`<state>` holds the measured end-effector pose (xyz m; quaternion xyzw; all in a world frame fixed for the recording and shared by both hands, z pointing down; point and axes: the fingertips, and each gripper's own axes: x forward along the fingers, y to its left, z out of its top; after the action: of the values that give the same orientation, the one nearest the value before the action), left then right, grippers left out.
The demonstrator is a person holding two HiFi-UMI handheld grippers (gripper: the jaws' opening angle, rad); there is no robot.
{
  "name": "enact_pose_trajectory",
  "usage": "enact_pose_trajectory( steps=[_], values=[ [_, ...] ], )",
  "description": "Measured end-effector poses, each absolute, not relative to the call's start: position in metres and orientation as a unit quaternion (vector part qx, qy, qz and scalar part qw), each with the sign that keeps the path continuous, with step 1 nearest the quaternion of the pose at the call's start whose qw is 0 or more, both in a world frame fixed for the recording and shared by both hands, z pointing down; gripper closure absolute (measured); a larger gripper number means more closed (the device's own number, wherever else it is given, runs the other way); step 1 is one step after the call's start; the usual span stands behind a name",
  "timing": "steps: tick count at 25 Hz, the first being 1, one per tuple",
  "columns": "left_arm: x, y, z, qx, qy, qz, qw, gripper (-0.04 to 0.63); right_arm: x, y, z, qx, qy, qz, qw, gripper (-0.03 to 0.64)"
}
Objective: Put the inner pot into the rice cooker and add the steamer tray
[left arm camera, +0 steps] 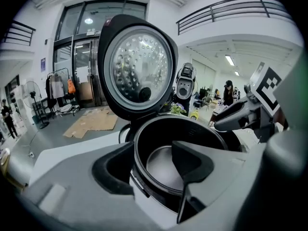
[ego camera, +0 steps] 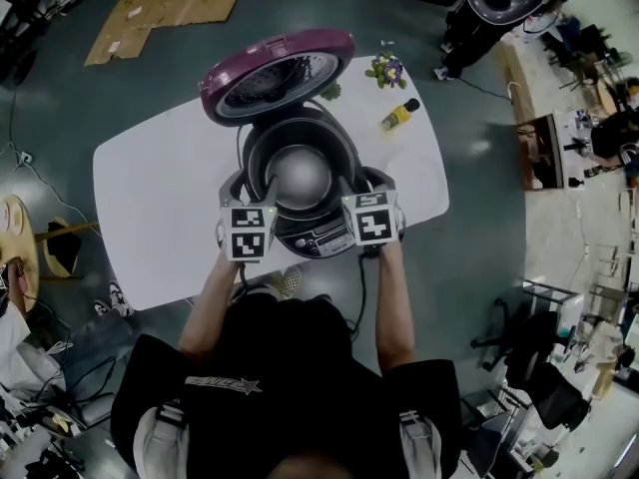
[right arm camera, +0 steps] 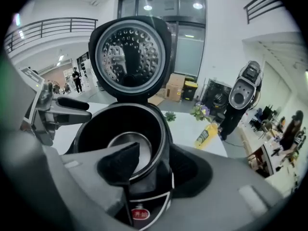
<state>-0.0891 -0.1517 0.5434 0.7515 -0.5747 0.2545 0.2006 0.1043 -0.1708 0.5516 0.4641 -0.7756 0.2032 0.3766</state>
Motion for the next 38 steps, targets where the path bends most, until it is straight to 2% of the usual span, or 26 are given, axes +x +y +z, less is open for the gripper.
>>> enact_pose_trajectory(
  steps=[6,11,16,20,22,28,31,38],
  values=[
    [-0.087,-0.148,0.498,0.770,-0.576,0.223,0.159,0.353,0.110,-0.159,0.504,0.499,-0.785,0.182,0.318,0.417],
    [-0.085,-0.134,0.459,0.787,-0.574,0.190,0.122,0.359,0.118,-0.138,0.458,0.542,-0.792,0.148,0.239,0.417],
    [-0.085,-0.107,0.423,0.797,-0.574,0.161,0.095,0.393,0.124,-0.101,0.416,0.567,-0.801,0.128,0.143,0.419],
    [-0.080,-0.078,0.395,0.810,-0.569,0.126,0.062,0.426,0.129,-0.061,0.387,0.587,-0.799,0.080,0.097,0.421],
    [-0.079,-0.061,0.388,0.815,-0.566,0.115,0.053,0.449,0.129,-0.039,0.378,0.596,-0.797,0.060,0.078,0.459],
    [-0.074,-0.017,0.376,0.824,-0.558,0.091,0.026,0.529,0.132,0.018,0.374,0.622,-0.781,0.028,0.059,0.524],
    [-0.074,0.001,0.382,0.825,-0.555,0.095,0.034,0.566,0.133,0.038,0.378,0.633,-0.772,0.014,0.063,0.594],
    [-0.074,0.023,0.390,0.834,-0.541,0.097,0.042,0.585,0.131,0.058,0.377,0.639,-0.766,0.002,0.070,0.611]
  ],
)
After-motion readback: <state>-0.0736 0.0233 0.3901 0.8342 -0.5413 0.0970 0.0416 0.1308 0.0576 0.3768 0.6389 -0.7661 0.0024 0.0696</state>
